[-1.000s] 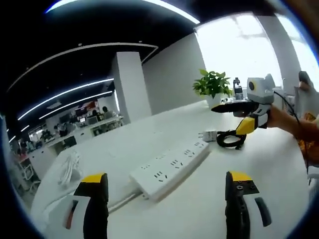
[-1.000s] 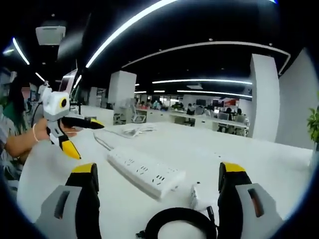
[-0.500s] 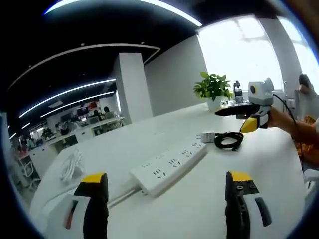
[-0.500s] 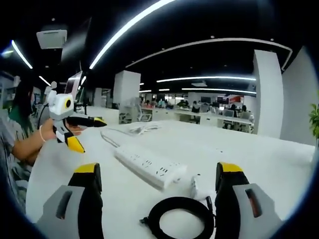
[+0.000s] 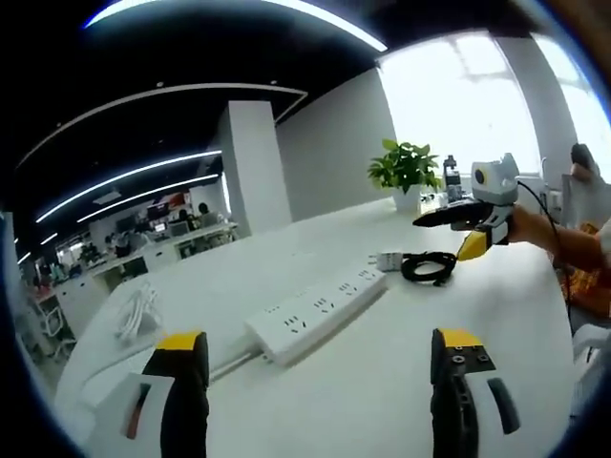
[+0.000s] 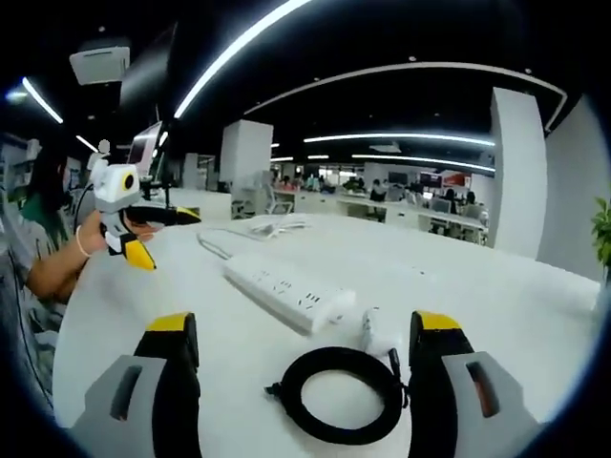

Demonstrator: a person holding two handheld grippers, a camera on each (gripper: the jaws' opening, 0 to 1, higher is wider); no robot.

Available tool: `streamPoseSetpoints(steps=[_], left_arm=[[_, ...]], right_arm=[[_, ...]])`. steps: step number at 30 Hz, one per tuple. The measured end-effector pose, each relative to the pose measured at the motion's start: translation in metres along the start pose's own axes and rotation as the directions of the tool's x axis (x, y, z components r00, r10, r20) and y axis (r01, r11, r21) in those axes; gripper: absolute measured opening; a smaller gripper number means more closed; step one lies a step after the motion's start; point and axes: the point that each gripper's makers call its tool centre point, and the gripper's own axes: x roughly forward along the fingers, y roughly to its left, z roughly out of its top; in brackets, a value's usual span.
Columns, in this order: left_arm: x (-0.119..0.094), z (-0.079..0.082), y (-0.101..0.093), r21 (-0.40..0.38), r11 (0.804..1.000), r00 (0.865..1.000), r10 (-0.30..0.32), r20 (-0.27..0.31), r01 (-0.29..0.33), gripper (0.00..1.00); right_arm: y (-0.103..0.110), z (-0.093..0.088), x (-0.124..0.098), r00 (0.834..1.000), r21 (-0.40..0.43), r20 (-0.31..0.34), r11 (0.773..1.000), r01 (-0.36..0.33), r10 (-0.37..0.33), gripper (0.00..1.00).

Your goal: Straighten the power strip on the desk, plug the charger into it

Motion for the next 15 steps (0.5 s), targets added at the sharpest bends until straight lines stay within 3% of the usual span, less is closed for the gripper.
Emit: streamPoseSetpoints(steps=[15], left_arm=[[-0.002,-0.002,-0.002,-0.007,1.000,1.000,-0.013,0.007,0.013,0.98]], right_arm=[[-0.001,-0.013,-0.004,0.997,-0.037,-0.071,0.999,-0.016,0.013,0.78]])
